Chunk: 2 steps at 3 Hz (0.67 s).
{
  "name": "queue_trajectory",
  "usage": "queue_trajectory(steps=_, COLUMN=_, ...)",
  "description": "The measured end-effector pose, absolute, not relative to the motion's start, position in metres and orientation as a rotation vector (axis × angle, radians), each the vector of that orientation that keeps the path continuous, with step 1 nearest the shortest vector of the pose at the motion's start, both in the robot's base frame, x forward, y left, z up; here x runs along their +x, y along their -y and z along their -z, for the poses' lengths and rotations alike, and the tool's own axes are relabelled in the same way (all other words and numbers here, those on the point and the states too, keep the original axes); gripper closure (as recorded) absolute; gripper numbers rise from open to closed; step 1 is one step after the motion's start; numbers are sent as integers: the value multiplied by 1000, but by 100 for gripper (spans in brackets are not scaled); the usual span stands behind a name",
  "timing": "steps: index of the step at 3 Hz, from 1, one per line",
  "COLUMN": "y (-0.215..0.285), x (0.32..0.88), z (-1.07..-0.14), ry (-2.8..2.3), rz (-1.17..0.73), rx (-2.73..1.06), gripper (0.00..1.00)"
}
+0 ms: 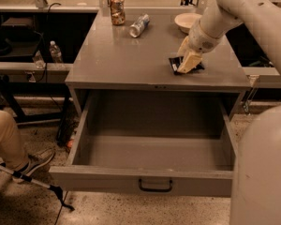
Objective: Pick rxbar blueberry from top drawer and place on counter
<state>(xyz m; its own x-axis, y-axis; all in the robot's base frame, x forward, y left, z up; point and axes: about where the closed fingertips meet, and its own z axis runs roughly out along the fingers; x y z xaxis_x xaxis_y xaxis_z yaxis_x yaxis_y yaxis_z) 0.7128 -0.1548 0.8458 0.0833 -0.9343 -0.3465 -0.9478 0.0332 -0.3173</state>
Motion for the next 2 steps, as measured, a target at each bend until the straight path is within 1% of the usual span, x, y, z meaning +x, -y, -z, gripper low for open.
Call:
queue_trajectory(steps=1, y=149, x=731, z=-840, ry=-1896, rz=-56, rx=-1913, gripper=67)
queue_trajectory(steps=2, y=147, x=737, z=-839, ry=-1913, rz=-62, rx=-1925, gripper=43)
